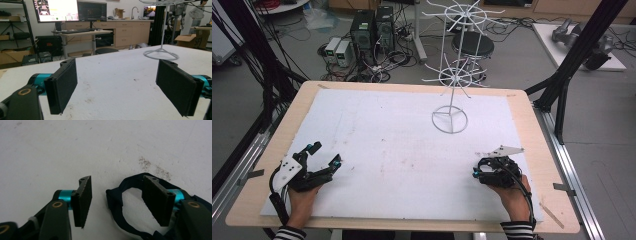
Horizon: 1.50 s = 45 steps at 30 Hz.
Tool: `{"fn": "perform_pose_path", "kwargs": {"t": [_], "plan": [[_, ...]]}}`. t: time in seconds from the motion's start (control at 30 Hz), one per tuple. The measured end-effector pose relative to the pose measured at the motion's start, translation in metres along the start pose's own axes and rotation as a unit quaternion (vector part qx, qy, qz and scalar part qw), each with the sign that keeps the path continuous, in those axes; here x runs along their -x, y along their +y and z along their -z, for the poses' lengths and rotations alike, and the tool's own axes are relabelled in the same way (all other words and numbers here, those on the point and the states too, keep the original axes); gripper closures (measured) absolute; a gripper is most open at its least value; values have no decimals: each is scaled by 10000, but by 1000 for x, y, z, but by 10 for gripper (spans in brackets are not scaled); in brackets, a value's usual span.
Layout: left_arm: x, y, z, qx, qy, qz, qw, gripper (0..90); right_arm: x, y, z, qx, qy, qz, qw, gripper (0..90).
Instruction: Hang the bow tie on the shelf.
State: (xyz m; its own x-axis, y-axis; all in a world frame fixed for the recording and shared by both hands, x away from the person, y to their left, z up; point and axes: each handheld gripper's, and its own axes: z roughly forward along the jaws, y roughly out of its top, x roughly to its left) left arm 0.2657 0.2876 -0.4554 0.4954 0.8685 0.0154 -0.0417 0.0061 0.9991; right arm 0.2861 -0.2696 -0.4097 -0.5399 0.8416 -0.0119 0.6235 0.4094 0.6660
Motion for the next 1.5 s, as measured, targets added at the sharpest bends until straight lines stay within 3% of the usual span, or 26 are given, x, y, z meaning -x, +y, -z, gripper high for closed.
{"fn": "perform_pose_path", "kwargs": {"t": [0.43,0.53,0.73,0.97,1.23,1.5], "plan": [[0,0,0,-3,-6,10,10000,177,-5,4,-13,-532,-256,324,9977,523],[0,0,0,0,-6,11,10000,177,-6,5,-14,-592,-287,315,9973,565],[0,0,0,-11,-4,10,10000,177,-5,5,-18,-729,-284,306,9965,564],[0,0,0,-13,2,8,10000,179,-3,5,-22,-859,-307,279,9954,658],[0,0,0,-17,6,5,10000,180,-1,6,-22,-908,-119,55,9958,741],[0,0,0,-20,3,8,10000,181,-1,6,-21,-851,-170,66,9962,804]]}}
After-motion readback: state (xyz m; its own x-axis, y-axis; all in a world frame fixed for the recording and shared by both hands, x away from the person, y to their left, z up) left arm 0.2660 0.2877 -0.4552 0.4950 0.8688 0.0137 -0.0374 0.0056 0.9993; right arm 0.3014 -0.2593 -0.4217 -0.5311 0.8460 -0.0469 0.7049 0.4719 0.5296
